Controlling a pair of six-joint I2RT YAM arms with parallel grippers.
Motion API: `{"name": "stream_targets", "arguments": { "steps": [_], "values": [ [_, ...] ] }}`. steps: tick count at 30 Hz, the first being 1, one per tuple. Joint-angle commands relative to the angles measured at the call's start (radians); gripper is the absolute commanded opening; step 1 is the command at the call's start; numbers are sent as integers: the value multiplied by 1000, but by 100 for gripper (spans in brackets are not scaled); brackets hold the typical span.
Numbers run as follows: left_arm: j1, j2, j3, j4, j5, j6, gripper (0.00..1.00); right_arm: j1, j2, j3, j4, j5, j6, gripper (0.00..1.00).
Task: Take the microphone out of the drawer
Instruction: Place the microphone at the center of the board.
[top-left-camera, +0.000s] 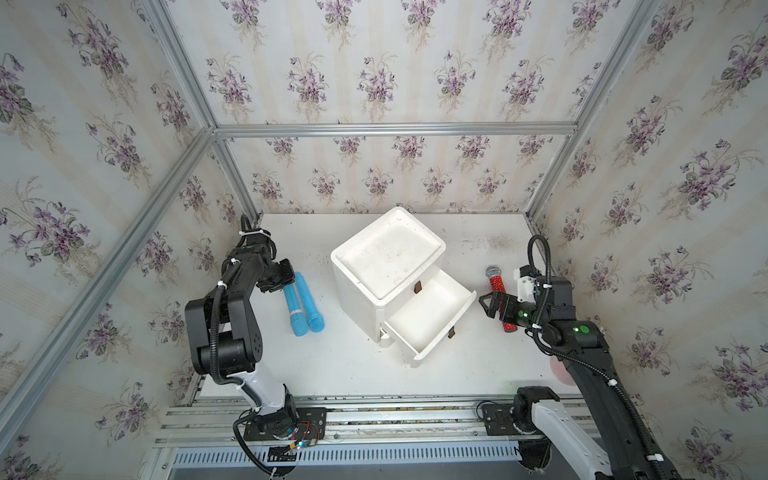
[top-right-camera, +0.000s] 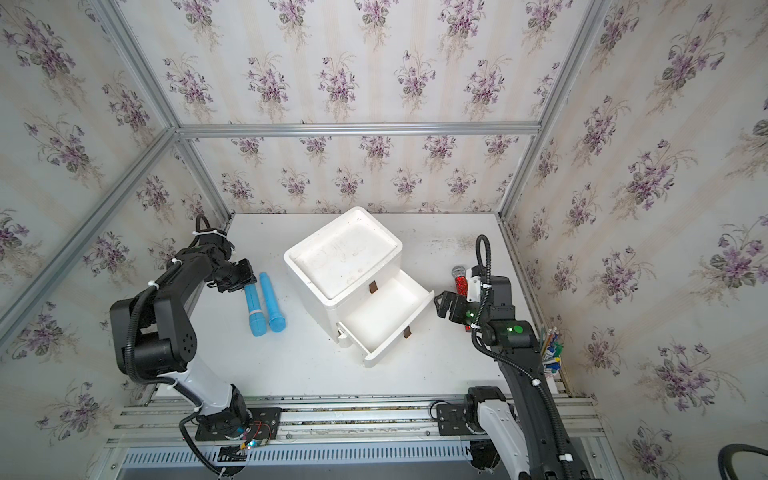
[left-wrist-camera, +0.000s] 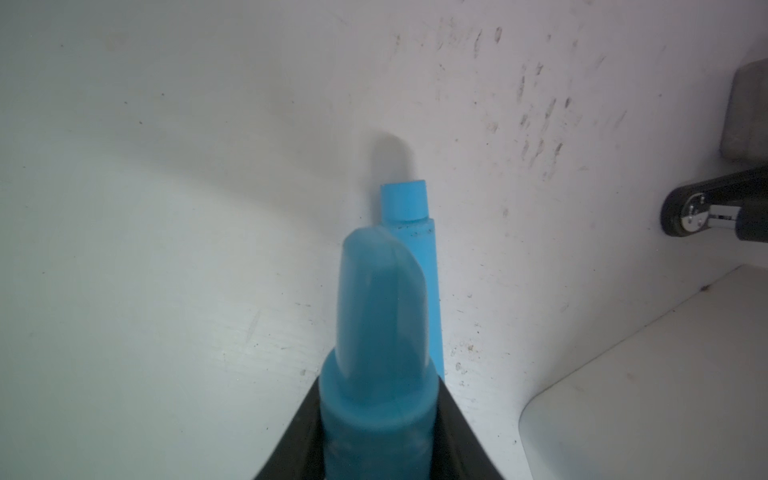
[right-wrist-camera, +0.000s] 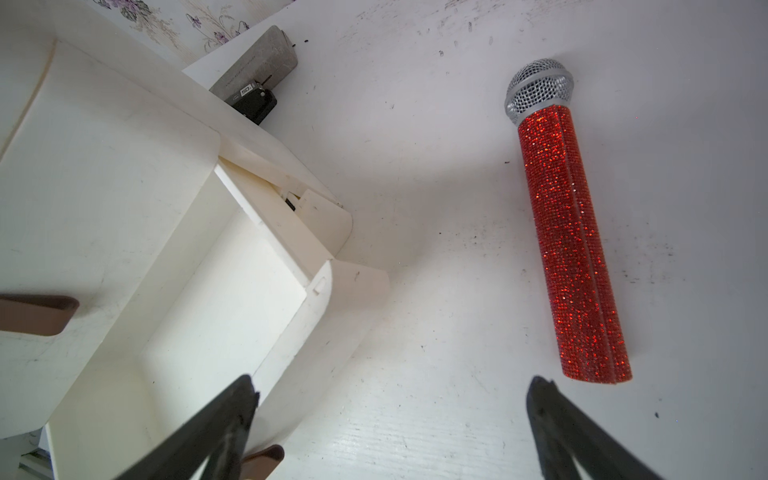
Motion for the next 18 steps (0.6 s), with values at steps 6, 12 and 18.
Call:
{"name": "stream_targets", "arguments": {
  "steps": [6, 12, 18],
  "values": [
    [3, 45, -2, 19, -37, -31, 14, 7, 3, 3, 15, -6, 0, 100],
    [6, 105, 3, 28, -21, -38, 20, 8, 1, 3, 15, -8, -3, 100],
    [6, 118, 1, 30, -14, -47, 28, 10, 3, 6, 15, -15, -3, 100]
  ]
}}
